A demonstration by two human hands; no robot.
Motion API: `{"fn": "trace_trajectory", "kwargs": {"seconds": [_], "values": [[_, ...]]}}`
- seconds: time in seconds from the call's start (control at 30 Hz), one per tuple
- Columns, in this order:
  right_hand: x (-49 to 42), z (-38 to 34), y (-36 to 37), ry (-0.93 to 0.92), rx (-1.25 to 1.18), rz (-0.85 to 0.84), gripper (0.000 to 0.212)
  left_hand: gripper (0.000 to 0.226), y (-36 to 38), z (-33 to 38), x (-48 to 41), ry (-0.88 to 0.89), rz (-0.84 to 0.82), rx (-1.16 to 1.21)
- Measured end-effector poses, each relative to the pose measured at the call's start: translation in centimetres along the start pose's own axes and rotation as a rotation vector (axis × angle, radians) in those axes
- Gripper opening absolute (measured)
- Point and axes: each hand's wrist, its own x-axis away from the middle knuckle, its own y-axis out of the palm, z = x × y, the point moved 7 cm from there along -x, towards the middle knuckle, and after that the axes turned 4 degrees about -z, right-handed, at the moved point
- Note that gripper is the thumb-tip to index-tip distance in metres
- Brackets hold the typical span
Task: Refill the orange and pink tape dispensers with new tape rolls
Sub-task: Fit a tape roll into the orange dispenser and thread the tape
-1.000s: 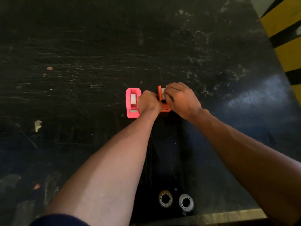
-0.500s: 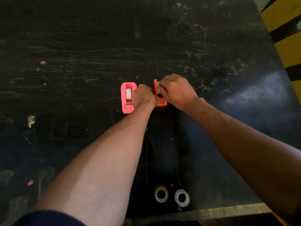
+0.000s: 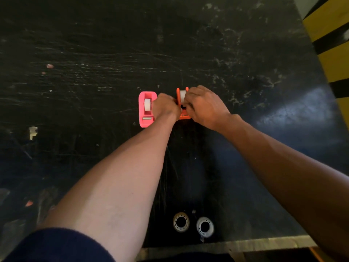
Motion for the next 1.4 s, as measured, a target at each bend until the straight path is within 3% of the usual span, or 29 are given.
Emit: {"fn": "trace_trajectory", "kwargs": {"seconds": [0.3,0.67,0.93,1.4], "values": [[1.7,-0.4,0.2,0.005,-0.082,0.013,0.036,0.008,0.2,-0.1,-0.5,-0.032,0.035,0.081],[4.0,-0.8,0.4,0.047,-0.131,0.143,0.011,0.013,0.1,0.0,-0.8,-0.049,0.066,0.005],[4.9,-1.2,1.6,0.074,-0.165,0.153,0.02,0.019,0.4,-0.3,-1.3,-0.04,0.047,0.006],[4.3,-1.1,3.2,0.169,-0.047,0.137,0.011,0.032,0.4,-1.1,-1.7,-0.137,0.029,0.081]]}}
